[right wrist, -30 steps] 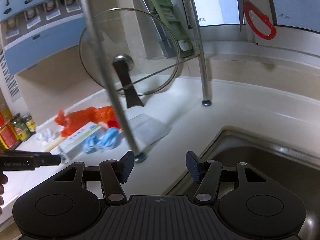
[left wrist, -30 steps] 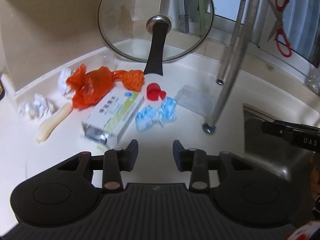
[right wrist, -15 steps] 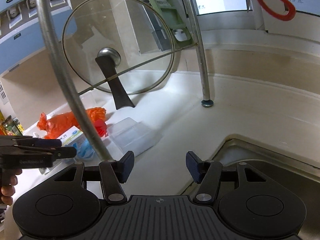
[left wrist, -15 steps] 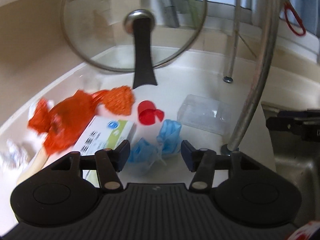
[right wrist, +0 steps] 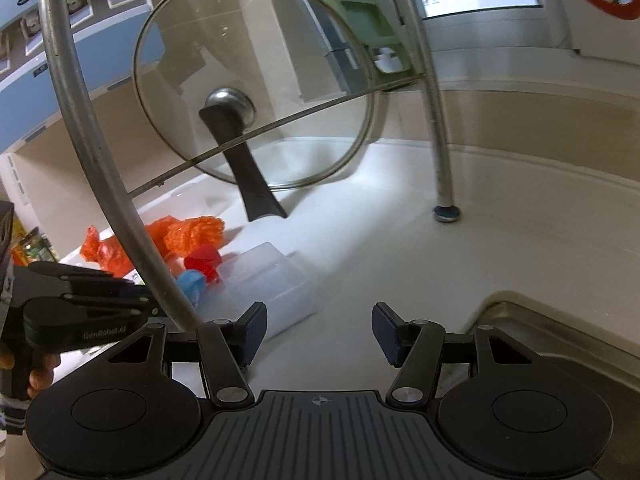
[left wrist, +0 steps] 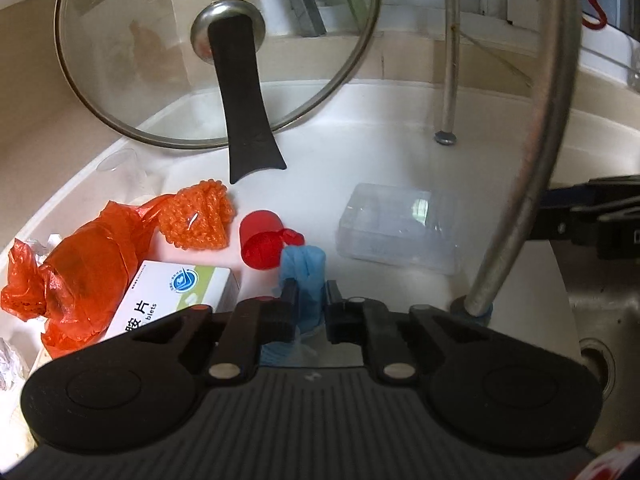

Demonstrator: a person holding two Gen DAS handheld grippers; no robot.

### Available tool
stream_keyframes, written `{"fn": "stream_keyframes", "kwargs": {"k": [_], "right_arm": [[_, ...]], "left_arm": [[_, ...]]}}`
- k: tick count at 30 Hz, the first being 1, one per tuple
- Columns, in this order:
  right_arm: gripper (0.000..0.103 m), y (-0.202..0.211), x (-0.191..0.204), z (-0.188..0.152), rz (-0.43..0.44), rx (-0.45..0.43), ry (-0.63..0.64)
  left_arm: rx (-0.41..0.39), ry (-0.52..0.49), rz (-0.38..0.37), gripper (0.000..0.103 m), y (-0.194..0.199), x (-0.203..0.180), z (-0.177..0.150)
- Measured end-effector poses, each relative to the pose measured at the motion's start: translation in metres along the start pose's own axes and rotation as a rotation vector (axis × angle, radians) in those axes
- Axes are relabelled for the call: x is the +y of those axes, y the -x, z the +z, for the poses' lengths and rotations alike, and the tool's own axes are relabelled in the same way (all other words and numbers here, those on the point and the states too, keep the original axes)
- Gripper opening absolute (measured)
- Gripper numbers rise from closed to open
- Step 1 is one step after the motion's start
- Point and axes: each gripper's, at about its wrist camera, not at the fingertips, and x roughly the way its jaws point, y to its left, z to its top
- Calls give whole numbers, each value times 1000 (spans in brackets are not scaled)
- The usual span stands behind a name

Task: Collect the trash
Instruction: 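Grasp the blue glove with the left tool, then grasp the clear plastic box with the right tool while the left tool holds the glove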

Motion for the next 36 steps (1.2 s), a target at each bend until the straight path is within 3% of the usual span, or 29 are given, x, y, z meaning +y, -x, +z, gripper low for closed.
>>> {"fn": "stream_keyframes", "kwargs": {"k": [1,4,5,16,22,26,36], "right_arm": [[59,-3,-1,0,12,3,10],[77,-10,0,1,40,10,64],[79,-13,0,2,52,6,82],[79,-54,-11,13,210,73,207],[78,-62,-10,13,242,91,273],[60,-66,-7,13,259,95,332],[58,-45,-7,12,172,15,330]], "left_arm": [[0,8,4,10,-1,2,1],[0,48,6,10,2,7,3],[-5,62,4,10,4,8,4],[2,158,5,10,16,20,8],[7,178,21,10,18,23,7],[5,188,27,10,23,25,7],[8,213,44,10,36,27,0]]}}
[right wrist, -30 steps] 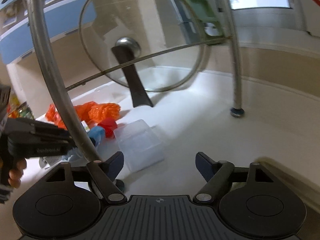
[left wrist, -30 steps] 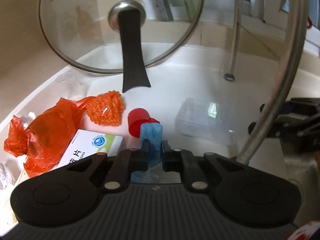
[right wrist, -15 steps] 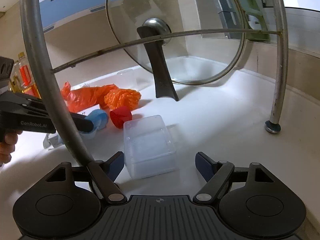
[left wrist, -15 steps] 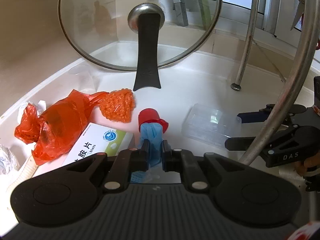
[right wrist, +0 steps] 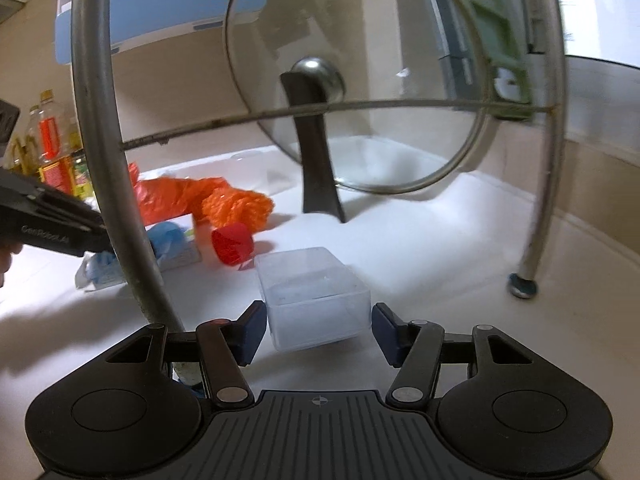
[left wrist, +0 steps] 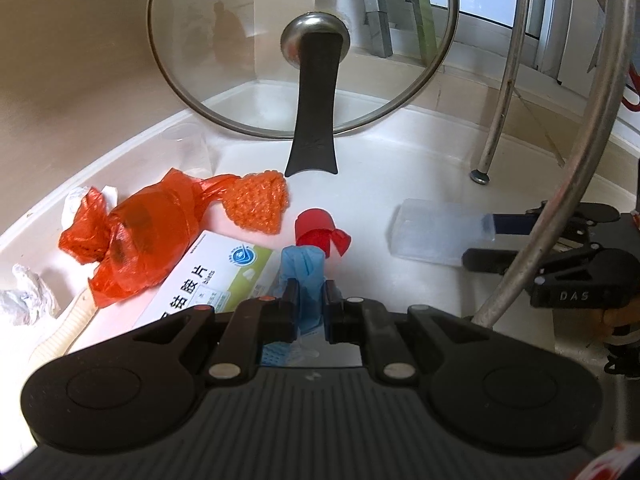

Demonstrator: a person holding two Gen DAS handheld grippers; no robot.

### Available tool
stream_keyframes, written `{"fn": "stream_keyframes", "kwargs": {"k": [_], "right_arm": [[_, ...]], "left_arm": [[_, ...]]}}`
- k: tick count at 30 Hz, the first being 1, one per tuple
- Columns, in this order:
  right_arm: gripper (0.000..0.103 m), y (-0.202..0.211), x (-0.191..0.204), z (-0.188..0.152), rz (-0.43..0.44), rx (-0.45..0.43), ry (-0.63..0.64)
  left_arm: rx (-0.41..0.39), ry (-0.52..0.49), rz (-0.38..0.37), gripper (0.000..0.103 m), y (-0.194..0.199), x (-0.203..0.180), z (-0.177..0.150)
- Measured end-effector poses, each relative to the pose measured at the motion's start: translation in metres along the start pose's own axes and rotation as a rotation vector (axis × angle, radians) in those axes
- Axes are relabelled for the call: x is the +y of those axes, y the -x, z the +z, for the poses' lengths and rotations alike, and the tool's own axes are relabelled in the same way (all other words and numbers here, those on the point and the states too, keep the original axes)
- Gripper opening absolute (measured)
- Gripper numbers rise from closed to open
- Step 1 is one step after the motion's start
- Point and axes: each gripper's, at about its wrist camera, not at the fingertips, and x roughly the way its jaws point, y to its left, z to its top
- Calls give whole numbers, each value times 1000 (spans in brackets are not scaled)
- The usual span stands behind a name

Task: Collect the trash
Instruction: 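Grasp the clear plastic box with the right tool while the left tool holds the glove, then carry the glove and plastic box down over the wastebasket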

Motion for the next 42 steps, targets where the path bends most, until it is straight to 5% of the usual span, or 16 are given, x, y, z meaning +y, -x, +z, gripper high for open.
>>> {"fn": "stream_keyframes", "kwargs": {"k": [15,22,25,33,35,37,42], "right_arm": [[57,85,60,-22,-187,-23,-176],[59,83,86,-40,-207,90,-173],[73,81,89,-37,-236,87,-159],[74,60,80,-27,-280,94,-153],[71,54,78,-26,-278,102,-144],[58,50,76,-25,-271,117,-140],[55,56,78,-24,-290,104,-149]], "left_arm": [[-25,49,-7,10,49,12,-22],[-21,76,2,10,70,17,-35],[-24,92,17,10,76,23,-39],[-30,128,58,10,83,38,-42],[-31,130,63,10,85,40,-43],[-31,134,69,10,87,41,-44],[-36,144,75,10,94,46,-47]]}}
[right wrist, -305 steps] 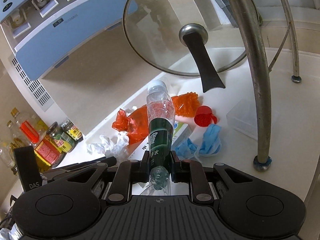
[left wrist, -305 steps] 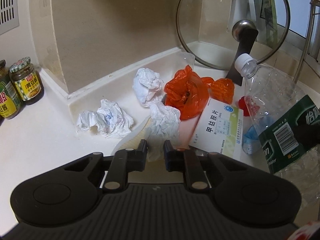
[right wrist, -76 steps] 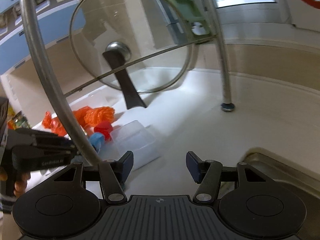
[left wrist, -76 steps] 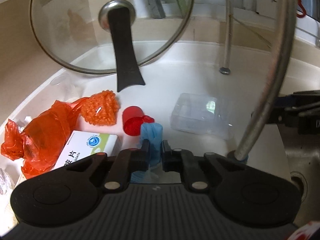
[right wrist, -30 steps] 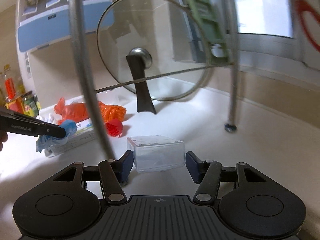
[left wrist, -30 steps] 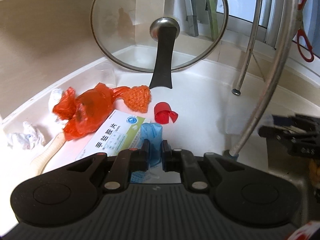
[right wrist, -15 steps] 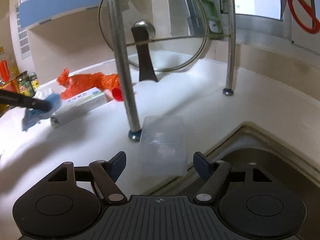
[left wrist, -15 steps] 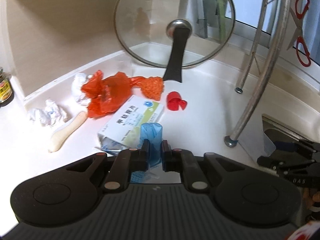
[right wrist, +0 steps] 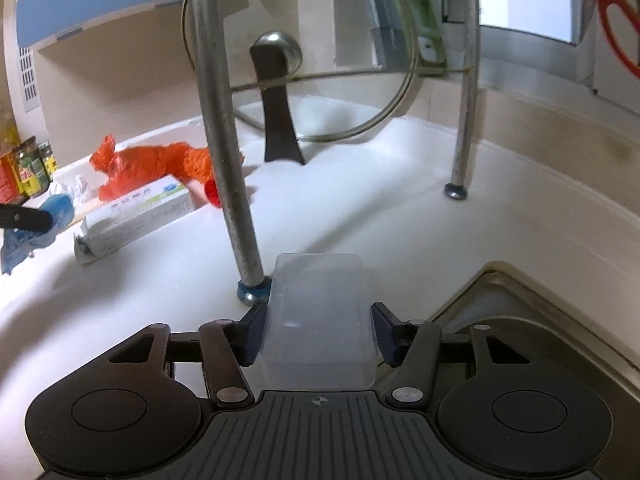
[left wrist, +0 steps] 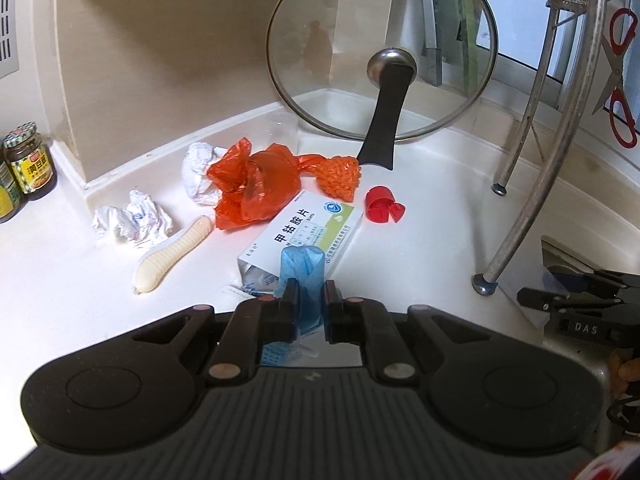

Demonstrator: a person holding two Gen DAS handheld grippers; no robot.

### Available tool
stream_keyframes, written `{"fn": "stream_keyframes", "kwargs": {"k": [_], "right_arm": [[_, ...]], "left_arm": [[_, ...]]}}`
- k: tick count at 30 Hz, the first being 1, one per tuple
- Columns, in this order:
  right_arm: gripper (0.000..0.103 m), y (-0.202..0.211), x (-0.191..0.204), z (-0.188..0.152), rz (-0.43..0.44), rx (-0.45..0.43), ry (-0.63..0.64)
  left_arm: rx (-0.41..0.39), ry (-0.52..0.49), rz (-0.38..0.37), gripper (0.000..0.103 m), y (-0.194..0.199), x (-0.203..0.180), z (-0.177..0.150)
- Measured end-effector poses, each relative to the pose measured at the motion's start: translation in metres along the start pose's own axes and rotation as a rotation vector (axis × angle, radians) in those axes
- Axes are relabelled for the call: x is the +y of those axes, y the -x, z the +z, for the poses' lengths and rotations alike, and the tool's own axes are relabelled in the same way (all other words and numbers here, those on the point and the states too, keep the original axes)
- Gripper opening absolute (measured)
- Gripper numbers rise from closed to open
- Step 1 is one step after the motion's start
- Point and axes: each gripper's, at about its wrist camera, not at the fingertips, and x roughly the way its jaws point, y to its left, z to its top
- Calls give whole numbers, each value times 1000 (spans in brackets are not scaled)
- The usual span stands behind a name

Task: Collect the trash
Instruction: 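Carry the glove and plastic box down over the wastebasket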

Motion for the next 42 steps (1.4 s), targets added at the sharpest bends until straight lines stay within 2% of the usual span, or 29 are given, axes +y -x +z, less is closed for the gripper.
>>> {"fn": "stream_keyframes", "kwargs": {"k": [7,12,19,26,35,42], "right_arm": [[55,28,13,3,15,-41,-22],[55,58,40,3,66,-80,-28],[55,100,91,-4,172,-115,-20],[55,135,149,-20,291,-113,-18],[55,166,228,-69,465,-1,-32],[55,156,276,-127,511,157,-13]], "left_arm": [[-15,12,-5,10,23,8,-7],[-22,18,-9,10,47,17,-17],[-31,34,-16,10,92,35,-42],[-19,64,-4,10,143,60,-76],[32,111,-8,10,198,87,-141],[119,170,-13,10,211,104,-199]]}}
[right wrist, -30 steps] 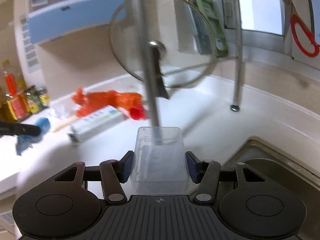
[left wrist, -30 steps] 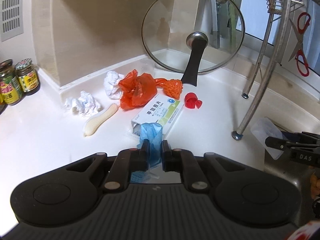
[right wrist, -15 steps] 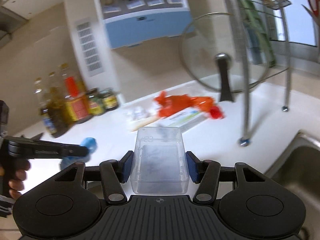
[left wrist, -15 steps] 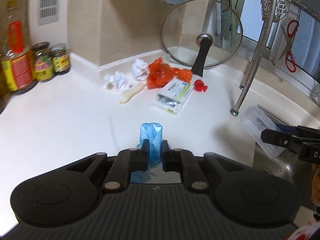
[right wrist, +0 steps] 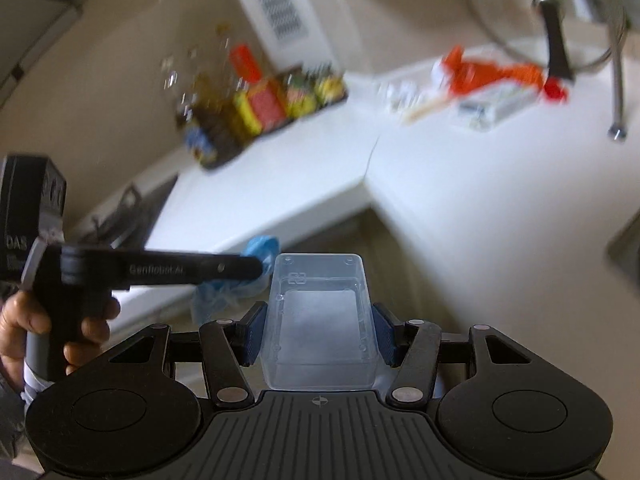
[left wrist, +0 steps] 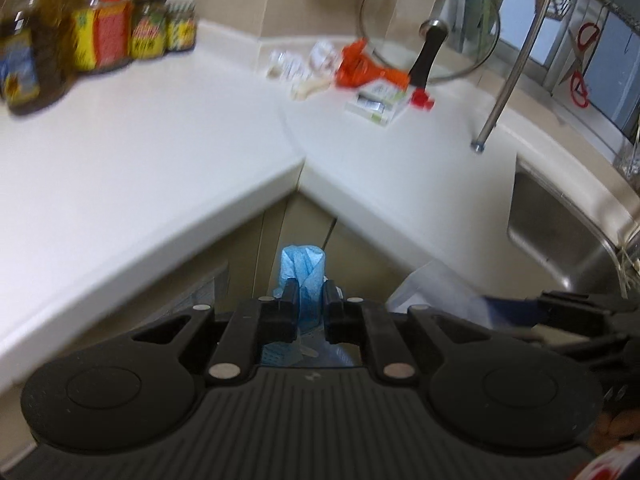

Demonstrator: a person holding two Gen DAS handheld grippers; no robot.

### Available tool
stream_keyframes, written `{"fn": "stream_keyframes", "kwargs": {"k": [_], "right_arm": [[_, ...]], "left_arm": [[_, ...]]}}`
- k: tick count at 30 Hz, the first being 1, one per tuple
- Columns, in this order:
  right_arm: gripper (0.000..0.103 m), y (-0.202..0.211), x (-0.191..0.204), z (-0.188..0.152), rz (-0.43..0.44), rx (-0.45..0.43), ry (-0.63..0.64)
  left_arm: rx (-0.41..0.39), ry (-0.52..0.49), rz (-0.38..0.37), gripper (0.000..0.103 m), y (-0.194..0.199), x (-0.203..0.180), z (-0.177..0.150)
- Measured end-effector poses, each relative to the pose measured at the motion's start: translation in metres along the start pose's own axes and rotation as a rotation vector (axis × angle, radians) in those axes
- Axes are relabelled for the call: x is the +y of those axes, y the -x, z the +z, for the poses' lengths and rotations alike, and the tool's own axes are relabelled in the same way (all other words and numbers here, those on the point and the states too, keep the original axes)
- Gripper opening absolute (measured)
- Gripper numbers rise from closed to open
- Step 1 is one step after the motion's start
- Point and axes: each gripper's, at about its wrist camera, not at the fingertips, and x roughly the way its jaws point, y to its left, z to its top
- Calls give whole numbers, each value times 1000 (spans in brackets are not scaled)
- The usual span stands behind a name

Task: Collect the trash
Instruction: 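Carry the glove and plastic box down over the wastebasket, then open the left tool to drop the glove while the right tool drops the box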

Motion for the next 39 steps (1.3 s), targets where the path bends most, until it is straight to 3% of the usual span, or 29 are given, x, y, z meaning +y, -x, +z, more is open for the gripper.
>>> {"fn": "stream_keyframes", "kwargs": {"k": [6,15,39], "right_arm": [[55,-43,5,-42,-41,117,-4],[55,-85,-12,-67,-100,177,-23],[55,-156,-52,-87,-124,233,-84]], "left_arm": [[99,52,25,10,-20,20,-46],[202,134,59,10,-58,43,-91],[283,264,117,11,-142,78,-121]]}}
